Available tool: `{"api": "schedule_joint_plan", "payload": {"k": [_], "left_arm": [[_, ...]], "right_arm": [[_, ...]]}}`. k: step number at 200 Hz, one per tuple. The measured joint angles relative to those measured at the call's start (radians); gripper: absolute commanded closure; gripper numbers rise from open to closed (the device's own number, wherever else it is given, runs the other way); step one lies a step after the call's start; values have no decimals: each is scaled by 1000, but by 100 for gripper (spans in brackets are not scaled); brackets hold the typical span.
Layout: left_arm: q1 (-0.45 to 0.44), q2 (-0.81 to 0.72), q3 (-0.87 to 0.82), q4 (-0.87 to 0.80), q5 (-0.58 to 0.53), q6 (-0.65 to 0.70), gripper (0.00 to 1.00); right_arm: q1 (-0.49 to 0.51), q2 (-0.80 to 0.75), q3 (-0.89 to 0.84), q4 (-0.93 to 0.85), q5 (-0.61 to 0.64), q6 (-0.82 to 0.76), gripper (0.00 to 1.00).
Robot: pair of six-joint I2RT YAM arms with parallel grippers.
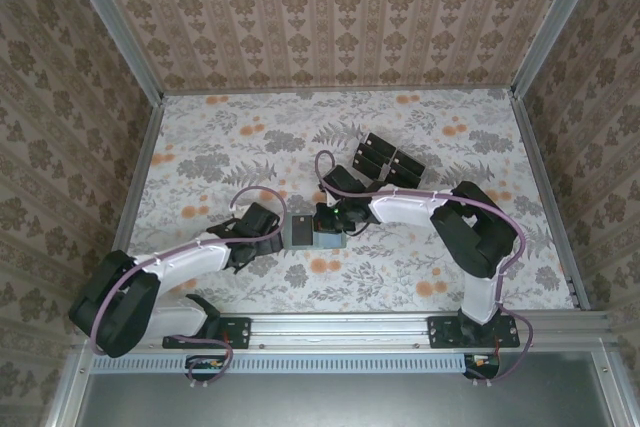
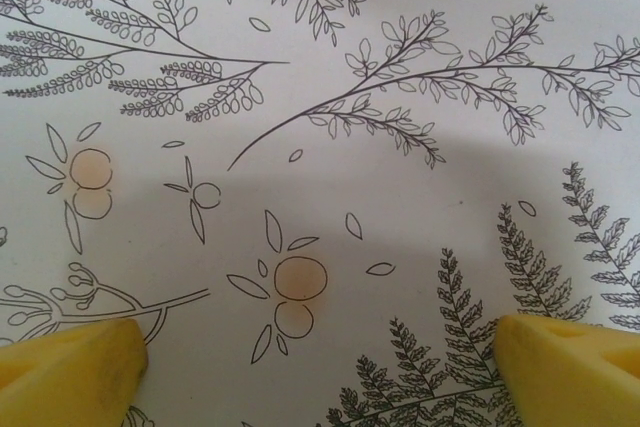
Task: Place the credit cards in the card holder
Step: Insert the credit card into the card slot.
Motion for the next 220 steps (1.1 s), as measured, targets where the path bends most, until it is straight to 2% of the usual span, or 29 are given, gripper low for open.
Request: {"api": "schedule_joint_plan", "payload": {"k": [102,220], "left_arm": [[-11,35,19,-6,-15,0,0],[-54,53,32,-13,-58,-23,0]], "right_arm": [[49,35,-9,23,-8,11,100],[55,37,27,13,-14,21,100]]}}
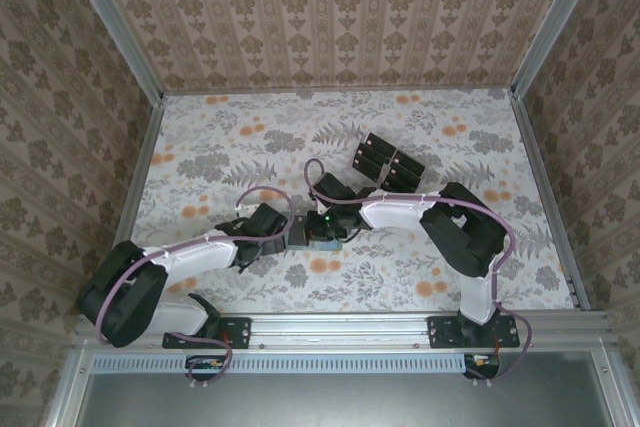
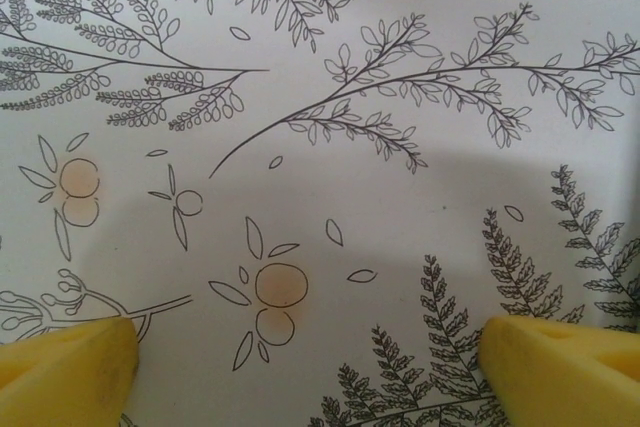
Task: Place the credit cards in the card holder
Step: Insert the credit card into the card slot.
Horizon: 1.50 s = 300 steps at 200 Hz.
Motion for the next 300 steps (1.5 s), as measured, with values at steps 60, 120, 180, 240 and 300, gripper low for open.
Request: {"api": "schedule_joint_plan", "payload": {"k": [60,120,180,240,300], "left_arm": [[0,-75,4,-11,44,19,0],[0,-82,43,-10,77,39,0],[-15,-39,72,-9,92,41,0],[-39,-5,92,-5,94,41,0],[-76,10,95,20,98,42,0]], "right_arm": [[-46,-137,40,-163,116,-109,58],[-61,-106,98,-259,178,-203,58],[-70,-47,104,-269,182,-233,59],[-90,13,97,-237,179,-236,60],[-94,20,79,-164,109,-212,50]]}}
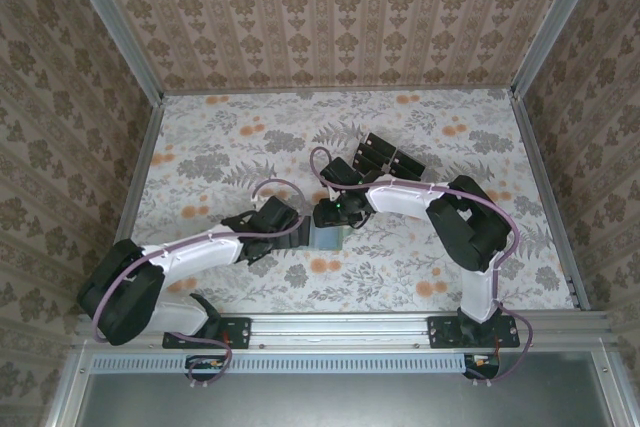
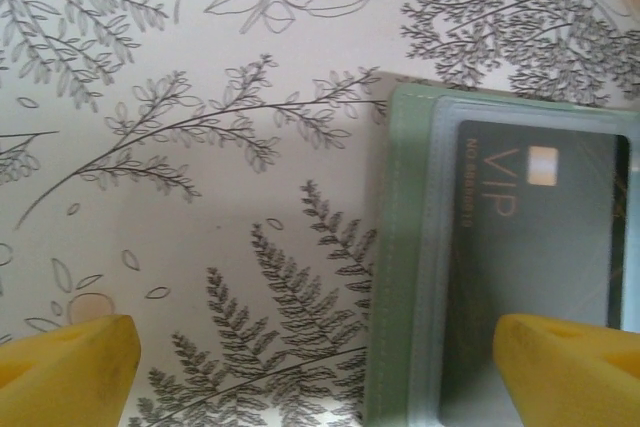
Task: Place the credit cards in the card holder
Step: Insert the credit card into the card slot.
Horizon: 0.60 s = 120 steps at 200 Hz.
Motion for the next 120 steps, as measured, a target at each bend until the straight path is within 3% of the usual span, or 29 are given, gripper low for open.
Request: {"api": "schedule_joint_plan", "payload": {"k": [120], "left_arm": [[-100,-30,-25,89,-39,-5,0]], "right_arm": [[-9,5,-38,106,-101,90,44]]}}
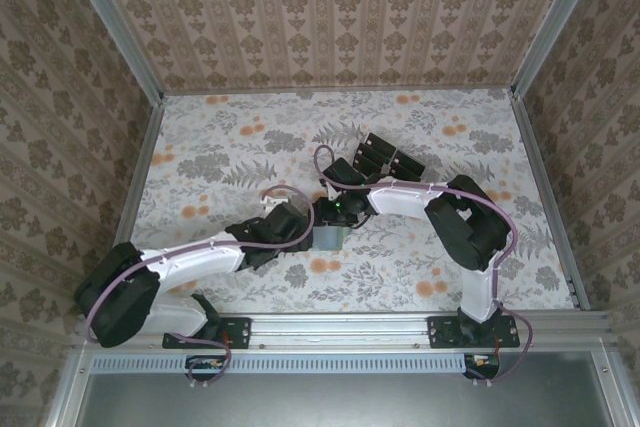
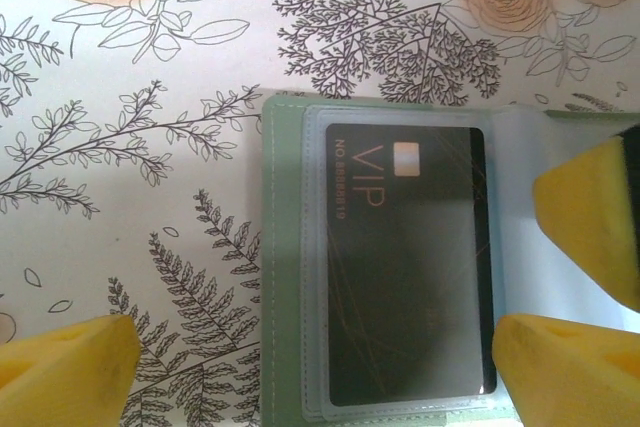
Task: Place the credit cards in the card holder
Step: Insert the credit card into the card slot, then flip over the card slot in the card holder.
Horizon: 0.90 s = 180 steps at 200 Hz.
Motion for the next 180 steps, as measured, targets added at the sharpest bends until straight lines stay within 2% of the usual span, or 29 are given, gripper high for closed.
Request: {"api": "schedule_joint_plan", "payload": {"k": [42,129,180], "left_arm": [[-13,-14,-16,19,-27,-3,0],[-26,-15,-23,32,-61,-19,0],[-47,-15,-29,58,-33,-18,0]], "right_arm": [[-5,0,-6,12,-16,4,41],[-10,-2,-6,17,-29,27,41],[10,-3,-6,39,-43,55,41]]}}
